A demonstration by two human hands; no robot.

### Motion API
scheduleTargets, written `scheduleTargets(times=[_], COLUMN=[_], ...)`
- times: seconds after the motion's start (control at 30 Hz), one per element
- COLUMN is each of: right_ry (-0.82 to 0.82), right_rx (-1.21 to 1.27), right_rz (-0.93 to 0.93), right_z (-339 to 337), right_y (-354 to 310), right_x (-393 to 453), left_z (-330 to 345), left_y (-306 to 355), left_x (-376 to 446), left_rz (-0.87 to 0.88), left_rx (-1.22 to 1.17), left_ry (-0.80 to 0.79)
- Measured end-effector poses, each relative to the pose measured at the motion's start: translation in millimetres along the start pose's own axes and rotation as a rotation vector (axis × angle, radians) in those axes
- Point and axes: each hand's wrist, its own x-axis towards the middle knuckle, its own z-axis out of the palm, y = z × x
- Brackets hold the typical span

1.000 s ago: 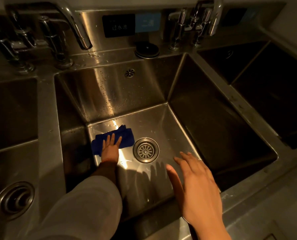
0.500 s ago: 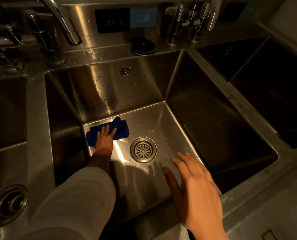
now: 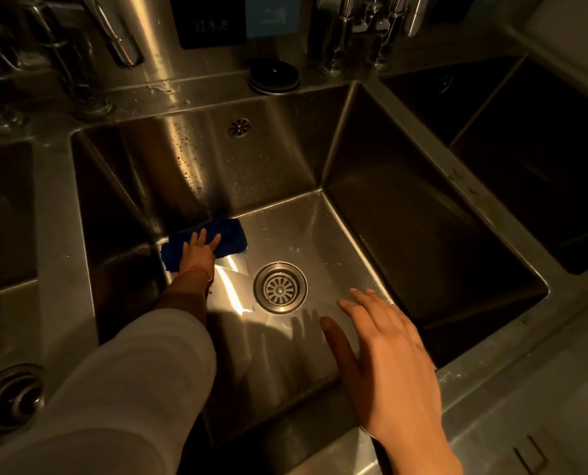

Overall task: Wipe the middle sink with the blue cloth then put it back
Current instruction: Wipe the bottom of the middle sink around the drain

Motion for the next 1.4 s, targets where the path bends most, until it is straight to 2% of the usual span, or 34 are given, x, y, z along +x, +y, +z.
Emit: scheduleTargets(times=[0.77, 1.13, 1.4], right_ry=[-0.050, -0.191, -0.185], right_rx=[0.016, 0.047, 0.060], right_rz=[0.022, 0.033, 0.043], right_z=[1, -6, -6], right_y=[1, -1, -1], right_x=[2, 4, 4], left_z=[11, 25, 22], left_y=[10, 13, 15], left_x=[-19, -47, -59], left_rz=[-0.017, 0.160, 0.211], left_rx=[0.132, 0.256, 0.262], left_ry=[0.024, -0.003, -0.044])
